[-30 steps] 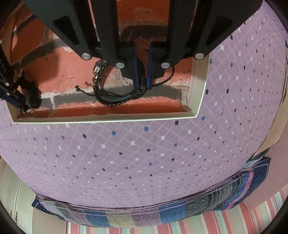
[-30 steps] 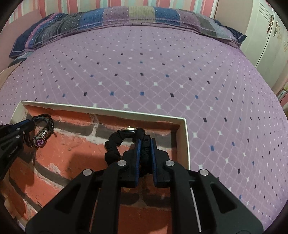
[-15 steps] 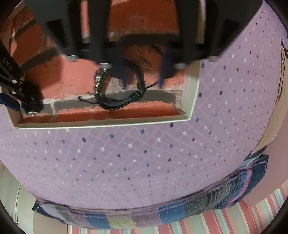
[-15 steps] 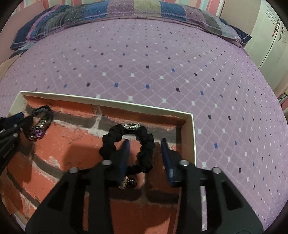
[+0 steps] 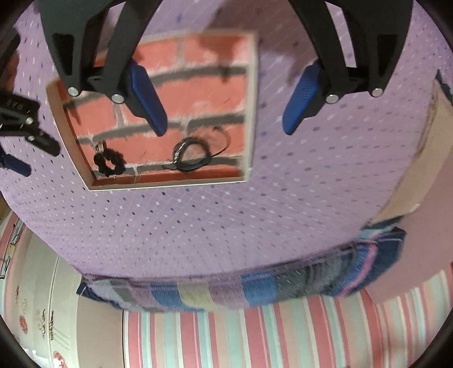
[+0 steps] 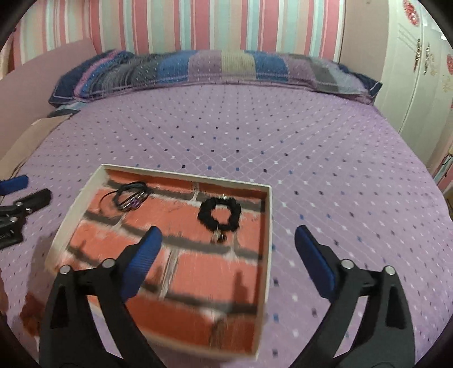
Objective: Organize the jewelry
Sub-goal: 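Open both tools to drop the items in the tray and lift away, then grasp the brown stone pendant with the left tool while the right tool grasps the red string bracelet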
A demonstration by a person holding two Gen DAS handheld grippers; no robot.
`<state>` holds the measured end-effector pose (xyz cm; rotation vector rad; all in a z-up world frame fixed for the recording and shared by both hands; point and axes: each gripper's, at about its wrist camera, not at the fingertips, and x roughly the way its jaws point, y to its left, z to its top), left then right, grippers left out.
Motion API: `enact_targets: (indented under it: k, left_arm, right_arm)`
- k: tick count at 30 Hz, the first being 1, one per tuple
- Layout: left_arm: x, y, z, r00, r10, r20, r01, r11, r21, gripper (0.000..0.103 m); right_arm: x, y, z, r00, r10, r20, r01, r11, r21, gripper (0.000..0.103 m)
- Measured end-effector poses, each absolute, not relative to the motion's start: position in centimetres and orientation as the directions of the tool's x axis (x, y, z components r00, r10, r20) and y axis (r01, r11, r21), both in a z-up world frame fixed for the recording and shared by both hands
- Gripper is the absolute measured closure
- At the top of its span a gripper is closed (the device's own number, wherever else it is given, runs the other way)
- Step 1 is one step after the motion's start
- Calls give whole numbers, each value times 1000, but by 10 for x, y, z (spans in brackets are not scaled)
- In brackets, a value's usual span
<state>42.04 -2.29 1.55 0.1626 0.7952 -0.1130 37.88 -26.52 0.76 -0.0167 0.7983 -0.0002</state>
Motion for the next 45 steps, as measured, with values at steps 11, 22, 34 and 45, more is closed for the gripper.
enact_targets:
  k: [11, 22, 34, 45]
  left_arm:
    - [272, 43, 24, 747, -2, -665, 108, 987, 118, 11]
    - [231, 58, -8, 723, 3, -691, 70, 994, 78, 11]
    - [237, 50, -40, 734, -37, -678, 103, 993, 57, 11]
    - [241, 29, -62, 726, -80, -683, 192, 978, 88, 31]
  right_arm:
    - [250, -264, 16, 729, -25, -684, 42, 999, 8, 4]
    - [205, -264, -24, 707, -76, -703, 64, 997, -43, 5]
    - [212, -291, -62, 679, -50, -732, 50, 999, -21, 12]
    - [218, -288, -84, 646, -32, -763, 26, 999, -20, 16]
